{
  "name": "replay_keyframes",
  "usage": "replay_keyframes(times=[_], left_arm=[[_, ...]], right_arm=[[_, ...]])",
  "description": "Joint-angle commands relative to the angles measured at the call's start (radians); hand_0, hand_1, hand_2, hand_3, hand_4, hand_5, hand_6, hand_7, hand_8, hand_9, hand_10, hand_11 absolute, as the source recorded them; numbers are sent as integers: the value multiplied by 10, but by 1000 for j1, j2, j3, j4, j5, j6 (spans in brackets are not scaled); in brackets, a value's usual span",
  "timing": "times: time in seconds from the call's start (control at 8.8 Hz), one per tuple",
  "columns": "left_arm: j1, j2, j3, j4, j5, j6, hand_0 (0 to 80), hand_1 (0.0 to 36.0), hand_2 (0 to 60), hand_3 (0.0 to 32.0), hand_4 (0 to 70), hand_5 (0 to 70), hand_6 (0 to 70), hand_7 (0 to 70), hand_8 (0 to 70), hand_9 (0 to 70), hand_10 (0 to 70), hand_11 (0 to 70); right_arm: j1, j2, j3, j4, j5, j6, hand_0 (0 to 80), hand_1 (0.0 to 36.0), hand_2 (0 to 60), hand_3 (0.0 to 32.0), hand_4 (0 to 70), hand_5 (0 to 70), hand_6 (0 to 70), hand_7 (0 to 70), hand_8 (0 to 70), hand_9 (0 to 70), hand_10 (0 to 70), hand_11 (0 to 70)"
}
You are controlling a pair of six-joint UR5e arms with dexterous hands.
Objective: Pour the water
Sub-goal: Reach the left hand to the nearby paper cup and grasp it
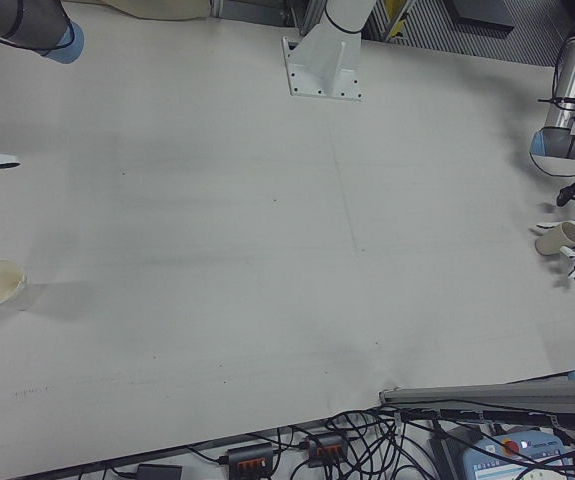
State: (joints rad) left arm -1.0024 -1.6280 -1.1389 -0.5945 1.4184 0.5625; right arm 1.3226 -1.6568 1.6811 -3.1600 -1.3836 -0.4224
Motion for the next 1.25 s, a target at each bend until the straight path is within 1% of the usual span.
replay_keyframes(times=[0.0,0.11,0.23,0.34,0.45,0.57,0.68,0.8,0.91,1.02,1.14], left_arm=[[2,-1,-13,45,-7,-48,800,264,149,0,700,700,119,203,89,54,28,58],[1,2,-65,101,-4,-80,800,264,131,0,700,700,115,202,89,52,23,50],[1,5,-132,166,0,-135,800,262,106,0,676,700,112,198,89,51,20,47],[-1,8,-197,212,-1,-171,800,268,91,0,650,700,108,196,88,49,18,45],[-1,7,-260,276,-3,-186,800,280,88,0,638,700,108,198,87,49,15,42],[-1,7,-342,356,-4,-196,800,284,89,0,636,700,109,198,88,49,15,42],[-1,5,-413,430,-4,-210,800,285,88,0,634,700,109,198,88,49,14,41],[-2,5,-455,462,-4,-211,800,286,86,0,631,700,108,198,86,48,14,42],[-4,7,-482,484,-4,-216,800,286,80,0,626,700,107,199,86,48,12,39],[-5,8,-501,516,-4,-237,800,290,73,0,618,700,106,199,84,48,12,40],[-8,13,-510,522,-4,-257,800,288,64,0,604,700,103,194,83,46,11,38]], right_arm=[[12,-1,0,0,0,-1,455,110,38,0,6,153,0,46,31,5,14,31],[32,-1,2,2,0,4,456,113,46,0,2,149,0,45,32,5,13,31],[50,-17,-15,46,-14,14,456,112,53,0,4,142,0,41,38,7,20,39],[84,-59,-103,180,-31,60,460,122,88,0,59,154,22,46,40,9,40,68],[84,-58,-250,327,-50,121,478,143,102,0,108,172,47,59,43,2,38,67],[76,-57,-394,447,-52,129,496,169,116,0,137,189,65,81,41,3,27,54],[49,-31,-479,487,-54,117,507,187,130,0,131,195,68,89,33,4,27,54],[-3,23,-542,489,-54,97,507,188,120,0,109,187,60,82,25,2,26,55],[-35,66,-599,491,-51,71,491,170,108,0,72,165,49,75,21,1,26,53],[-39,83,-653,521,-48,44,477,154,96,0,13,138,35,59,19,0,29,57],[-49,94,-700,581,-45,28,481,157,92,0,21,143,35,59,18,0,23,49]])
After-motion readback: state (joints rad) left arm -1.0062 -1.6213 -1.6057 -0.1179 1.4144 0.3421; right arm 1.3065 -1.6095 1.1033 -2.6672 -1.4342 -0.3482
